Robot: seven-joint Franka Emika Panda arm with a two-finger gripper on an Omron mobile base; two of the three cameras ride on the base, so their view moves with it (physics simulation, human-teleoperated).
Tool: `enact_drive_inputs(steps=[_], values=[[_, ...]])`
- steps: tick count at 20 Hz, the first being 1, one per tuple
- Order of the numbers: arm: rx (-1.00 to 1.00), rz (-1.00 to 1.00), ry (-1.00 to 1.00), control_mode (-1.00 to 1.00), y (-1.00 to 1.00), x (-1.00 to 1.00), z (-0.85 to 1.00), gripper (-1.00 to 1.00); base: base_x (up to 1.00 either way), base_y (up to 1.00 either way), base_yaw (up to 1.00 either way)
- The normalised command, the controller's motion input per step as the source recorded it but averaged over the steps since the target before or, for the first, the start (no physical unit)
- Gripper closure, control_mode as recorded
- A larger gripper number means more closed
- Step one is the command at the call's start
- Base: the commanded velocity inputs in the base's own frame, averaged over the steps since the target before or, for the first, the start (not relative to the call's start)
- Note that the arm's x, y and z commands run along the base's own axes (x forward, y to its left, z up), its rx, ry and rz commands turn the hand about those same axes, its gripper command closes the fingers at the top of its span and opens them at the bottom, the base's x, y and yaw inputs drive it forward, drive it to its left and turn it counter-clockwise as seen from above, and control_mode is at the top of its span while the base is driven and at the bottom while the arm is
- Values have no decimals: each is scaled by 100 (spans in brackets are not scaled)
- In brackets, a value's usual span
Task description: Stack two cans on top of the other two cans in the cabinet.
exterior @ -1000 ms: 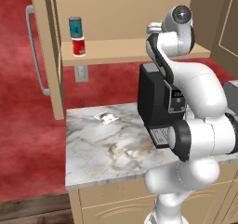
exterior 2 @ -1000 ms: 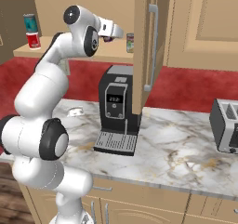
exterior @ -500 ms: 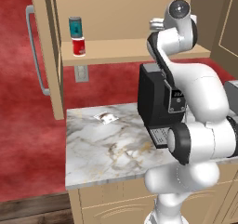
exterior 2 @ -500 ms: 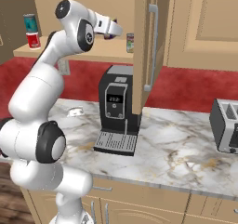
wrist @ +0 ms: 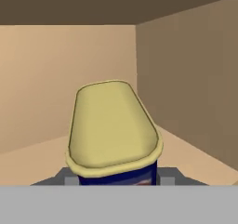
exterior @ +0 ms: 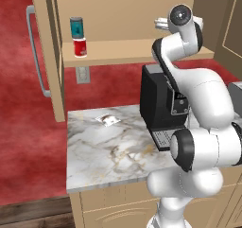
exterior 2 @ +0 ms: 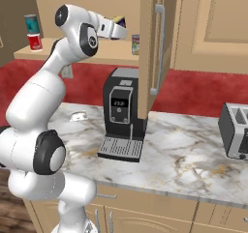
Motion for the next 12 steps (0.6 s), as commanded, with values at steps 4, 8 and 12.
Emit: enact_drive_inputs(steps=[4,8,12], values=[[0,-8,0,-100,-17,0,1,100,0,0,0],[0,-7,3,-100,-14,0,14,100,0,0,0],[0,-9,8,-100,-10,0,19,100,0,0,0]])
